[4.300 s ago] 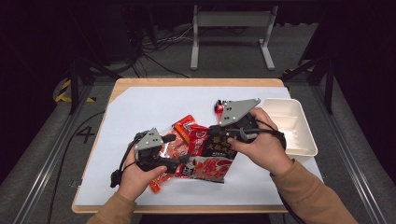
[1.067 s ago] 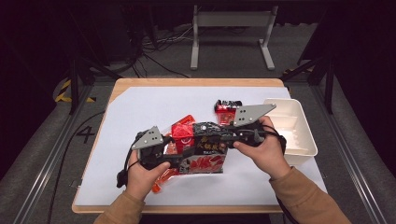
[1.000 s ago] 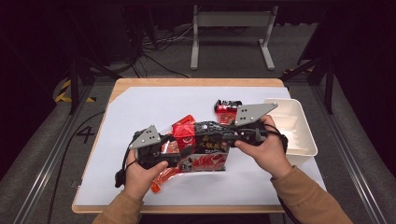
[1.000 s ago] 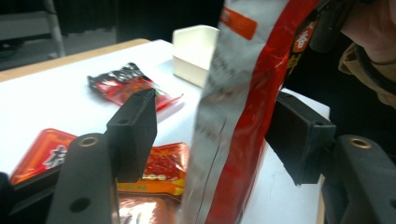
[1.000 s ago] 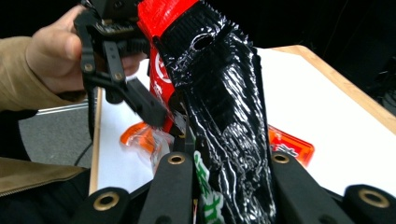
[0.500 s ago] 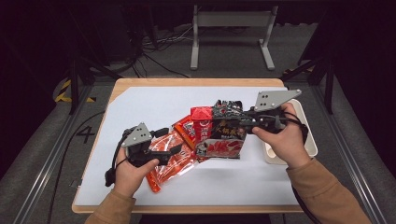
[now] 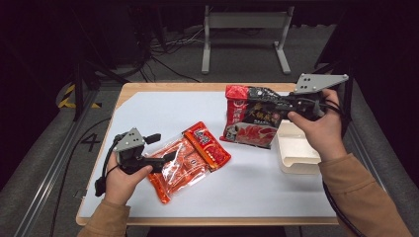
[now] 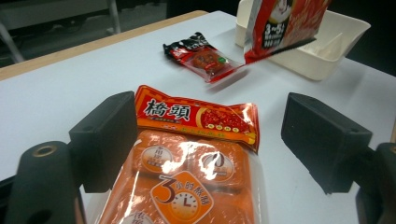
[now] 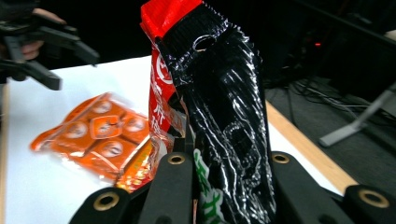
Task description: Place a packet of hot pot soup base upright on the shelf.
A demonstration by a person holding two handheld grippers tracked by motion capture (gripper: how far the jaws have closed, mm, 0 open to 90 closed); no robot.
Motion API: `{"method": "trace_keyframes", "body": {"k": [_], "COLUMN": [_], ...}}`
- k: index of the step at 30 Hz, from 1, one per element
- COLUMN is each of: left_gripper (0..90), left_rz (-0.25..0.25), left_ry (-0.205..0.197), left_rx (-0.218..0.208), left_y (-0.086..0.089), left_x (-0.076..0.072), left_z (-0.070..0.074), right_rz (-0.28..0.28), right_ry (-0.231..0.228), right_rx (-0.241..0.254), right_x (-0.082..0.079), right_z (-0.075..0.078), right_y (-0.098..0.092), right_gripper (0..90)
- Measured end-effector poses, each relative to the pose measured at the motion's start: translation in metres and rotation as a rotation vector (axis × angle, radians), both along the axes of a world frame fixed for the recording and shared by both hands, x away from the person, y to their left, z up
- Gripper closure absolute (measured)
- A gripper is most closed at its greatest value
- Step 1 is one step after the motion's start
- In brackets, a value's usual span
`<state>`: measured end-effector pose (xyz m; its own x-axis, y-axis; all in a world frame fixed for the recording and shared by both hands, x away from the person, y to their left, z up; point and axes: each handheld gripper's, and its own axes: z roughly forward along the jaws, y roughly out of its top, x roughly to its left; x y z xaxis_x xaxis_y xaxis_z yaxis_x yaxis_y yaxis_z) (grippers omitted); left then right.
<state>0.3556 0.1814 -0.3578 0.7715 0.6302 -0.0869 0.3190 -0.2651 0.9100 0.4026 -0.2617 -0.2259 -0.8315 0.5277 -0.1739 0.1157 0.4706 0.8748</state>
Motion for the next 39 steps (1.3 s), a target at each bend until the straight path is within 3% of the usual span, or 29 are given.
{"method": "trace_keyframes", "body": {"k": [5,14,28,39], "left_gripper": [16.3,13.5,13.1,9.7], "left_rz": [0.014,0.033,0.089,0.126], "left_ry": [0.009,0.015,0.03,0.008], "left_rx": [0.013,0.028,0.042,0.054], "left_y": [0.005,0.011,0.027,0.036], "left_x": [0.001,0.003,-0.007,-0.011], "left_z": [0.0,-0.004,-0.01,-0.015], "right_rz": [-0.052,-0.098,-0.112,-0.119], "right_ry": [-0.026,-0.06,-0.102,-0.123], "right_rx": [-0.006,0.002,-0.004,-0.02], "right_x": [0.009,0.023,0.041,0.052], "right_z": [0.009,0.017,0.021,0.024], "right_y": [-0.018,-0.047,-0.084,-0.103], "right_gripper": [79.6,79.5,79.5,79.6]}}
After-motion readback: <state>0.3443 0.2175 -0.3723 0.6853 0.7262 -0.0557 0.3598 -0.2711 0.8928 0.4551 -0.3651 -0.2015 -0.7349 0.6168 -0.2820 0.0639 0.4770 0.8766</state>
